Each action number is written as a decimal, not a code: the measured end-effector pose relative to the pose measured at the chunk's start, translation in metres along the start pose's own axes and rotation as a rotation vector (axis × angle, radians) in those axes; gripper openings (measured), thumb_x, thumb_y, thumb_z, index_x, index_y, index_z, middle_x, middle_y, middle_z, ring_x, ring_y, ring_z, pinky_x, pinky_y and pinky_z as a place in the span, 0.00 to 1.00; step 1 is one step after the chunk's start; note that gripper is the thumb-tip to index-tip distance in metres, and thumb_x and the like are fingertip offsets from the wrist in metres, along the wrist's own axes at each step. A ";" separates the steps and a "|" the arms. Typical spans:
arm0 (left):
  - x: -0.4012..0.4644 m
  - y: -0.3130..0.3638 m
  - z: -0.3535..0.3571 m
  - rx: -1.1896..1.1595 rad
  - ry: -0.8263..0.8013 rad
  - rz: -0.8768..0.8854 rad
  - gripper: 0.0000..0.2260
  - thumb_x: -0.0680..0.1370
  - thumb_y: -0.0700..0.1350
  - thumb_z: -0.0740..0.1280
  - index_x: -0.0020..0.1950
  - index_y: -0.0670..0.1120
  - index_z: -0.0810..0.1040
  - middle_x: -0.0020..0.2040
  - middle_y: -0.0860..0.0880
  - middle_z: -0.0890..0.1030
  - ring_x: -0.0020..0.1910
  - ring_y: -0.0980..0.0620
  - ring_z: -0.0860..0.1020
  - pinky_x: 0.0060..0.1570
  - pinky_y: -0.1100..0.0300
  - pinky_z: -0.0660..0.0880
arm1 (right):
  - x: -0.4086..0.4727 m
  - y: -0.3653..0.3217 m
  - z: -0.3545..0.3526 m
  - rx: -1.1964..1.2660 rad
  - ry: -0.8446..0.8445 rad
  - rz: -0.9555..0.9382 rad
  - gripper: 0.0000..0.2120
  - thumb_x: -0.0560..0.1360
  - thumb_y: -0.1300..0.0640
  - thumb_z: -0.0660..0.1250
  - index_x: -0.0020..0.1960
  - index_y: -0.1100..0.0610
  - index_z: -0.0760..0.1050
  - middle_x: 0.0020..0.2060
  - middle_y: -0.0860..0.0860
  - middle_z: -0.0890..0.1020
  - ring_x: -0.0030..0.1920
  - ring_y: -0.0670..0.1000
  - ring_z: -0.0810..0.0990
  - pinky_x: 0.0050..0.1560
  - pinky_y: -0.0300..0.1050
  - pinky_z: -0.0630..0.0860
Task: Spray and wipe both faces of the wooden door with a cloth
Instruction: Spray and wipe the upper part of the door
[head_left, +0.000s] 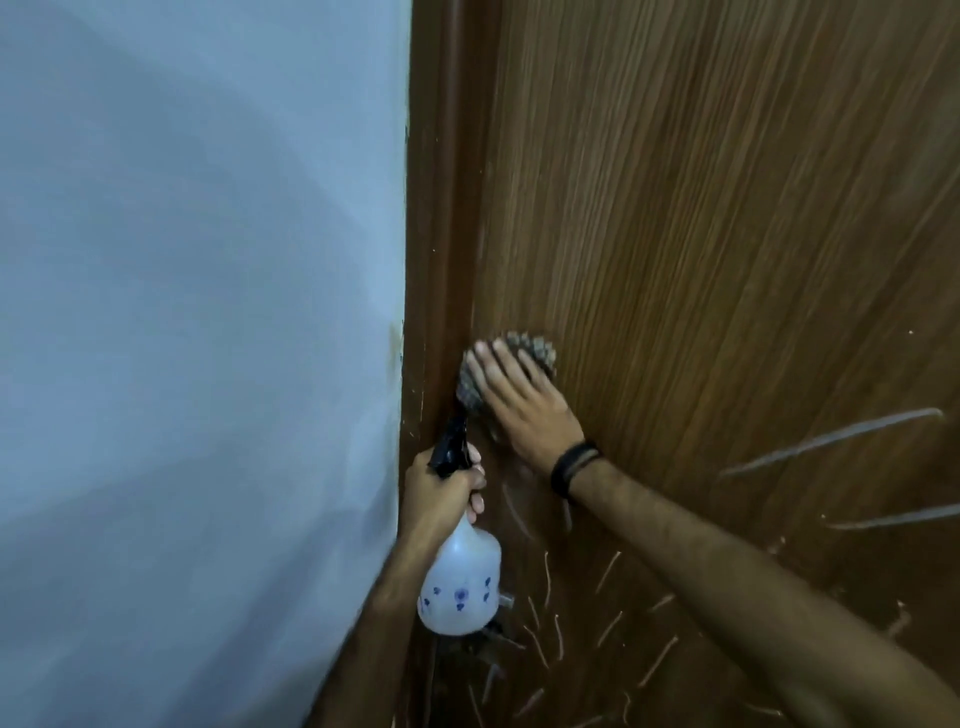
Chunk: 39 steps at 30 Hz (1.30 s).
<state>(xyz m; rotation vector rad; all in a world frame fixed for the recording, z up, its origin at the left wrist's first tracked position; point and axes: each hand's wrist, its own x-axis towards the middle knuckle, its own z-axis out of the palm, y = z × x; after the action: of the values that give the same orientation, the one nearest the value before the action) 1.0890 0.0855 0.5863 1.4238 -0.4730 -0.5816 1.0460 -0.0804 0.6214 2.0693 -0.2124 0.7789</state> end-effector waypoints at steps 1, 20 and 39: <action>-0.001 0.003 -0.004 0.001 0.012 0.000 0.08 0.75 0.31 0.66 0.45 0.43 0.80 0.35 0.45 0.81 0.28 0.48 0.76 0.30 0.57 0.72 | -0.007 -0.003 0.002 -0.005 -0.018 -0.040 0.31 0.80 0.58 0.55 0.80 0.61 0.50 0.79 0.58 0.56 0.79 0.58 0.53 0.78 0.54 0.44; -0.013 0.088 0.049 0.079 -0.112 0.199 0.09 0.74 0.31 0.66 0.47 0.42 0.80 0.36 0.44 0.81 0.29 0.47 0.76 0.31 0.56 0.73 | 0.045 0.091 -0.044 0.031 0.096 0.042 0.26 0.80 0.63 0.52 0.78 0.60 0.60 0.77 0.57 0.62 0.78 0.57 0.59 0.78 0.53 0.49; -0.084 -0.001 0.220 0.272 -0.452 0.157 0.07 0.73 0.30 0.66 0.44 0.41 0.78 0.32 0.43 0.78 0.28 0.45 0.77 0.30 0.55 0.73 | -0.230 0.235 -0.092 0.441 0.651 0.995 0.28 0.75 0.72 0.57 0.75 0.67 0.62 0.74 0.61 0.67 0.76 0.59 0.61 0.74 0.66 0.58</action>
<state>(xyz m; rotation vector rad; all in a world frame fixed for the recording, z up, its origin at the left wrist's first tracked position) 0.8861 -0.0318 0.6098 1.4933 -1.0460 -0.7343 0.7247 -0.1777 0.6824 1.8958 -0.7756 2.2058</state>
